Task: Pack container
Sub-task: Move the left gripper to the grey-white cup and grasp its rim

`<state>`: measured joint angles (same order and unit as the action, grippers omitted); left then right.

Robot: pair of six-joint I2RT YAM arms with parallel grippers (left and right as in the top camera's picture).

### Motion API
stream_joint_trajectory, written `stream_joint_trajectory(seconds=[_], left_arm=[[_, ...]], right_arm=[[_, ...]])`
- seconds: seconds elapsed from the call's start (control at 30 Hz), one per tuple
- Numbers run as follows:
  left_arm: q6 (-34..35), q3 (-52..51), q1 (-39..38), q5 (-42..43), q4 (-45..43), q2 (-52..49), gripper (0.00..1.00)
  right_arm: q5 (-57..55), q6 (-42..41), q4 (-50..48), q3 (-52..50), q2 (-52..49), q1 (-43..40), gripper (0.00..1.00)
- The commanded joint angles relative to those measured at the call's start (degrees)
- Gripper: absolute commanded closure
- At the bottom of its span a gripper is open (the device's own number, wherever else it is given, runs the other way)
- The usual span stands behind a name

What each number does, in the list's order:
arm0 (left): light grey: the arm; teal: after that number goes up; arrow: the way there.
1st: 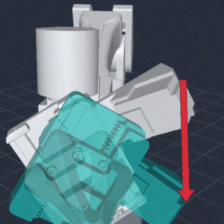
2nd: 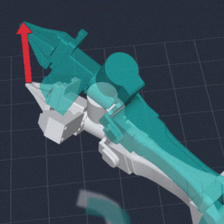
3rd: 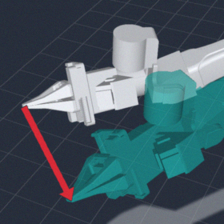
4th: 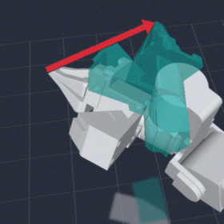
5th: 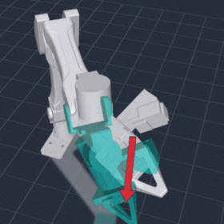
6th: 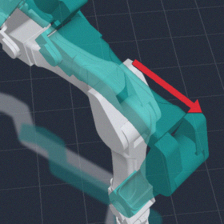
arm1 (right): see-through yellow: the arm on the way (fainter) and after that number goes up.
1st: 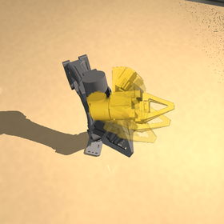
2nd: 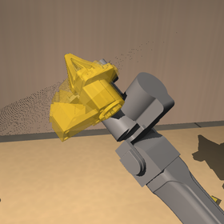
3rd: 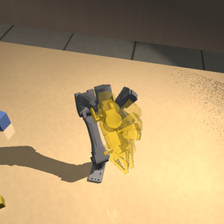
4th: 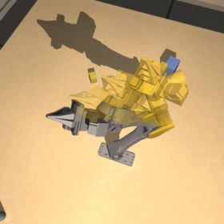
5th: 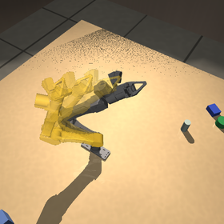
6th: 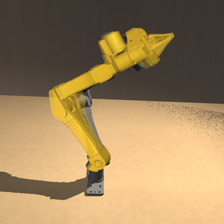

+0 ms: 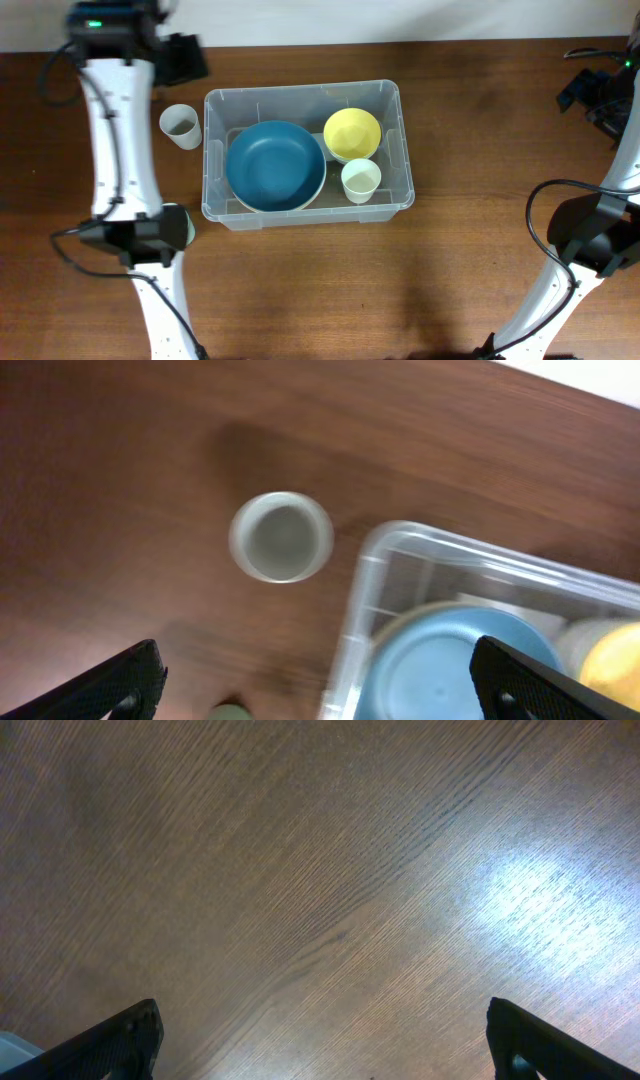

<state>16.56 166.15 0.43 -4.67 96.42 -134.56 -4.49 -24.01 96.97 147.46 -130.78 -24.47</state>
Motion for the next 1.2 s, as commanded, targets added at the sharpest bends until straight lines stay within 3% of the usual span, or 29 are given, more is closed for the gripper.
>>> stream_joint_trajectory(seconds=[0.0, 0.23, 0.67, 1.17], left_arm=[[3.3, -3.7, 4.3, 3.9, 0.0, 0.3, 0.01], [1.8, -11.4, 10.1, 4.8, -5.2, -0.7, 0.01], [0.3, -30.9, 10.5, 6.0, -20.5, -0.7, 0.01], [0.6, -42.6, 11.5, 6.0, -26.8, -0.8, 0.01]], right_arm=[[-0.1, -0.5, 0.1, -0.3, 0.1, -0.3, 0.01], [-0.1, -0.5, 0.1, -0.3, 0.1, -0.3, 0.01], [-0.1, -0.5, 0.1, -0.3, 0.1, -0.3, 0.01], [-0.1, -0.5, 0.1, -0.3, 0.1, -0.3, 0.01]])
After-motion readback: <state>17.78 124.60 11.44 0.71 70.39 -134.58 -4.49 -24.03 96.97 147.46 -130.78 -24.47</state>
